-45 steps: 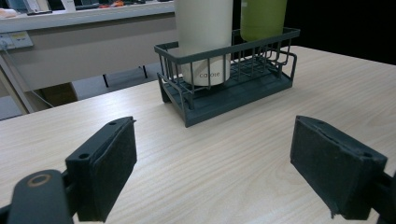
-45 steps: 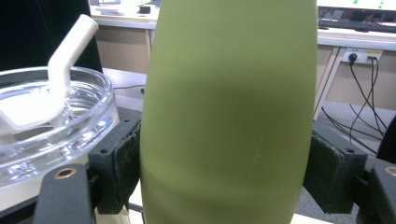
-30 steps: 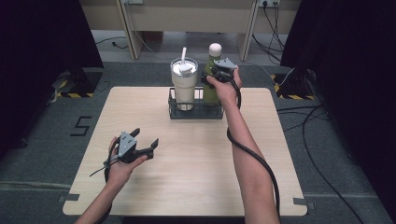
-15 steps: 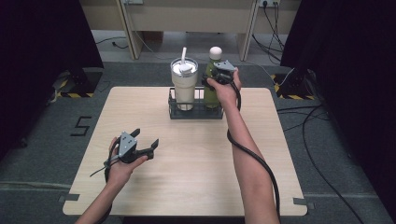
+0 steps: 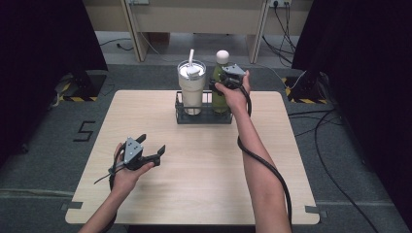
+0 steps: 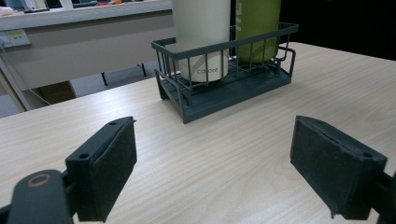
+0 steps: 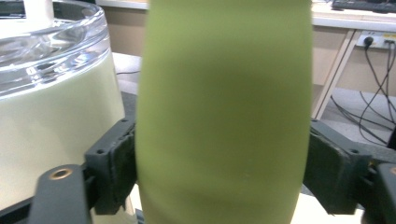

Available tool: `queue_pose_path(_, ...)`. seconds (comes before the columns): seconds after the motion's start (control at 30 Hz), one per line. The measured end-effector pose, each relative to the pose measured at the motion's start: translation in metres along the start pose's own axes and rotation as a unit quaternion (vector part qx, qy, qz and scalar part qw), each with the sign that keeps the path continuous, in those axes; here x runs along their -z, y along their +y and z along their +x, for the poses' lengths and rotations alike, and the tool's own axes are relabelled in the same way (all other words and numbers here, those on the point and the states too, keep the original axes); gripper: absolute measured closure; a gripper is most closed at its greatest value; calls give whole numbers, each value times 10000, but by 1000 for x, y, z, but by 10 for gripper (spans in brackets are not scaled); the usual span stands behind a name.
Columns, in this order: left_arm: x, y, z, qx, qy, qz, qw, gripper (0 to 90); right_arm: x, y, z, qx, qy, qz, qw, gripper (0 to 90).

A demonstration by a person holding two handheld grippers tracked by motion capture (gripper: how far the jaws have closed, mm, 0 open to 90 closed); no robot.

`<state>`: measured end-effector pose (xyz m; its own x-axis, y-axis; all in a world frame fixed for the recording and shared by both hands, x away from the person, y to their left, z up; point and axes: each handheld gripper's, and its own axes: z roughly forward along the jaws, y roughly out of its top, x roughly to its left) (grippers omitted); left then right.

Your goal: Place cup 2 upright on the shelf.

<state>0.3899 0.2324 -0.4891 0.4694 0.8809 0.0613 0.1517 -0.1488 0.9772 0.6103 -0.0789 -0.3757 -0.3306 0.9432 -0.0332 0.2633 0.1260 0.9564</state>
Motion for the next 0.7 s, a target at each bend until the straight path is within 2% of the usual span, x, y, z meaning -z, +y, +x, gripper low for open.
queue_pose_path(0.33,-1,-1,0,-1,3,30,10000,140,5,-3,1,71,31,56,10000,130)
queue_pose_path(0.7,0,-2,2,32,23,56,10000,140,20,-4,3,106,69,-39,9999,122)
